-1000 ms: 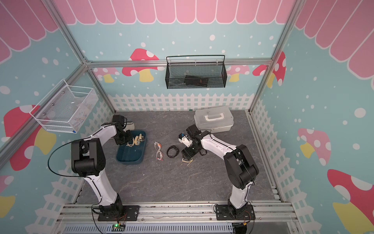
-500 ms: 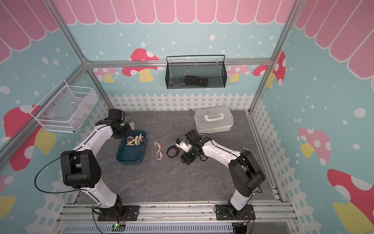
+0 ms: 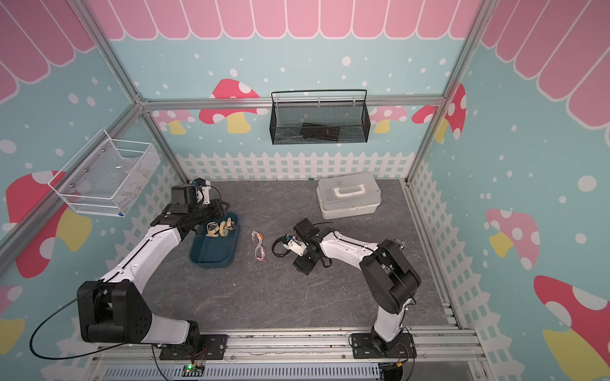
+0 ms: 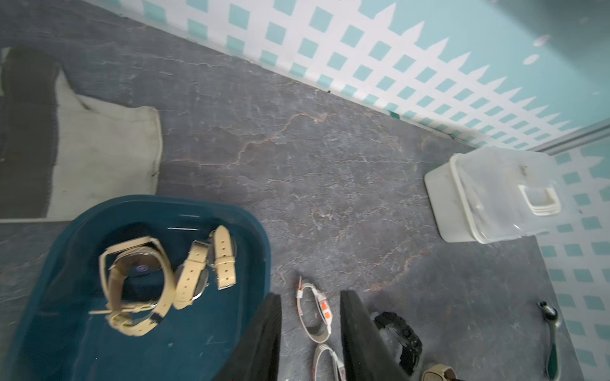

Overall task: Put the watch into the storage box
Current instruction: Pick up the watch at the center of the board.

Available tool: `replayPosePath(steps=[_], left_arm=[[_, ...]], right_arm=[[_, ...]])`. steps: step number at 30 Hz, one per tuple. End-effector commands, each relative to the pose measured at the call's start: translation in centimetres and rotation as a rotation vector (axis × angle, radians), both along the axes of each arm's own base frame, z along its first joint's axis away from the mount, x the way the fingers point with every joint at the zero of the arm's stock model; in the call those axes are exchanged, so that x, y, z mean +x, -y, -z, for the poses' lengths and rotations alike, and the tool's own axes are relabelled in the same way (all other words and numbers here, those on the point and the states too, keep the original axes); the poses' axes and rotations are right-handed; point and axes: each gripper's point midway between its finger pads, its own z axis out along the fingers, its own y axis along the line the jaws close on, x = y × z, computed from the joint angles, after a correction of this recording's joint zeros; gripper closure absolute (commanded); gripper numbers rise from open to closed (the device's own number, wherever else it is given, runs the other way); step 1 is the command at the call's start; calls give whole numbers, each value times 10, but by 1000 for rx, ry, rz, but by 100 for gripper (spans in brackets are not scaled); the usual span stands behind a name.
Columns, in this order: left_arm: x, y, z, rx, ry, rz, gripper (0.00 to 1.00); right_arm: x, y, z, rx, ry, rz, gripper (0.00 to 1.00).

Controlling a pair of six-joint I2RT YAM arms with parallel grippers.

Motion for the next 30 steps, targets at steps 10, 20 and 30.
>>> replayPosePath(steps=[10, 20, 30], left_arm=[[-3, 37, -29, 1, 133, 157, 66], [-7, 45, -35, 7, 160, 191, 66], [-18, 72, -52, -46, 255, 309, 66]], right_arm=[[-3, -2, 14, -44, -21, -20, 59], [-2, 0, 14, -59, -21, -9, 100], [-2, -14, -25, 66, 35, -13, 100]])
